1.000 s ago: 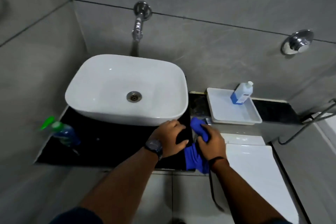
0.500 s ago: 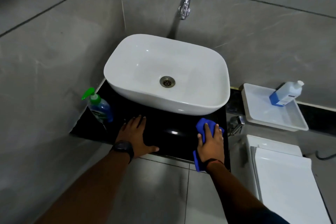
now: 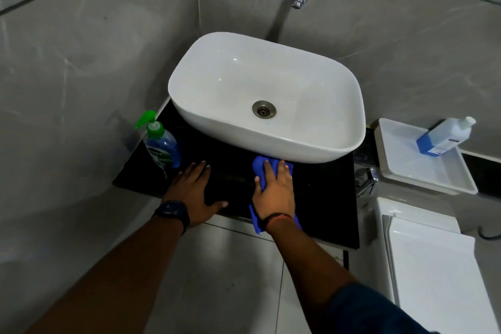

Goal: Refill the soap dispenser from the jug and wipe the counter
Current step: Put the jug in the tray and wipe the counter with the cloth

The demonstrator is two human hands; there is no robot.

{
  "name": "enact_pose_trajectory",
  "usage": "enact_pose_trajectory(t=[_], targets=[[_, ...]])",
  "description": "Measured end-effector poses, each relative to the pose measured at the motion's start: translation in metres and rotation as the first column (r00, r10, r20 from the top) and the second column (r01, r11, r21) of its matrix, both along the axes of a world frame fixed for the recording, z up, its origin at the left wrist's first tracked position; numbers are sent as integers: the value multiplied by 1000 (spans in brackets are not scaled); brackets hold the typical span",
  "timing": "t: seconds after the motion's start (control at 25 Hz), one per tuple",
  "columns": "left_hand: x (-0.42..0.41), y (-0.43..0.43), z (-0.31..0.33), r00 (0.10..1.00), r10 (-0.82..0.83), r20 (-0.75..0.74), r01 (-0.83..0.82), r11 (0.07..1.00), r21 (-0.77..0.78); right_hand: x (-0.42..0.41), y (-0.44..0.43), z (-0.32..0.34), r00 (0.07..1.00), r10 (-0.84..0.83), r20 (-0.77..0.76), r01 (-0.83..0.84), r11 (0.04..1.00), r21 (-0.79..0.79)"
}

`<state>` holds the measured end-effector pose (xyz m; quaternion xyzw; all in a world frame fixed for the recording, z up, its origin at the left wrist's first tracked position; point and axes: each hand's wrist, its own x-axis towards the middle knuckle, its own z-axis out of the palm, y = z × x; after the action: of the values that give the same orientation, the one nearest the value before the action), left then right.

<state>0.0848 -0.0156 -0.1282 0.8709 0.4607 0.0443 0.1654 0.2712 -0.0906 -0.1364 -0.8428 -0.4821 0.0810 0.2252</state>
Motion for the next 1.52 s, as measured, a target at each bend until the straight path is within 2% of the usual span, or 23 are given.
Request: enact_pose_trajectory(t=[0.12, 0.24, 0.32, 0.4, 0.52, 0.64, 0.72, 0.8, 0.88, 1.08, 1.32, 1.4, 1.52], targets=[[-3, 2, -1, 1000, 25, -5, -25, 999, 20, -11, 9, 3, 975, 222, -23, -222, 975, 1], [-4, 0, -5, 999, 47, -15, -46, 997, 59, -15, 8, 7, 882, 463, -84, -462, 886, 28], [-3, 0, -7, 998, 59, -18, -58, 996, 61, -5, -5, 9, 823, 563, -79, -562, 826, 39], [2, -2, -7, 996, 84, -39, -82, 996, 45, 9, -23, 10, 803, 593, -57, -592, 805, 41], [19, -3, -4, 987, 112, -119, -111, 994, 18, 35, -51, 5, 867, 498, -10, -497, 867, 37], [28, -1, -2, 985, 102, -142, -105, 994, -14, 54, -63, -1, 983, 179, 28, -180, 983, 34], [28, 1, -2, 984, 102, -144, -108, 994, -32, 55, -56, -3, 1000, -24, 8, 24, 1000, 20], [26, 2, -4, 984, 110, -140, -116, 993, -39, 46, -43, -2, 993, -118, 5, 118, 993, 9], [27, 1, -4, 985, 115, -126, -120, 992, -27, 32, -28, -1, 995, -102, 13, 102, 995, 2], [23, -1, -7, 990, 126, -69, -126, 992, -3, -5, 7, 3, 993, 105, -44, -106, 994, -22], [19, -4, -7, 988, 127, -93, -129, 991, -25, 14, -4, 10, 898, 419, -138, -422, 907, 6], [21, -3, -7, 986, 131, -105, -135, 990, -35, 30, -22, 10, 899, 423, -115, -424, 905, 12], [29, -4, -5, 979, 143, -145, -151, 988, -46, 48, -43, 4, 973, 226, -56, -225, 974, 15]])
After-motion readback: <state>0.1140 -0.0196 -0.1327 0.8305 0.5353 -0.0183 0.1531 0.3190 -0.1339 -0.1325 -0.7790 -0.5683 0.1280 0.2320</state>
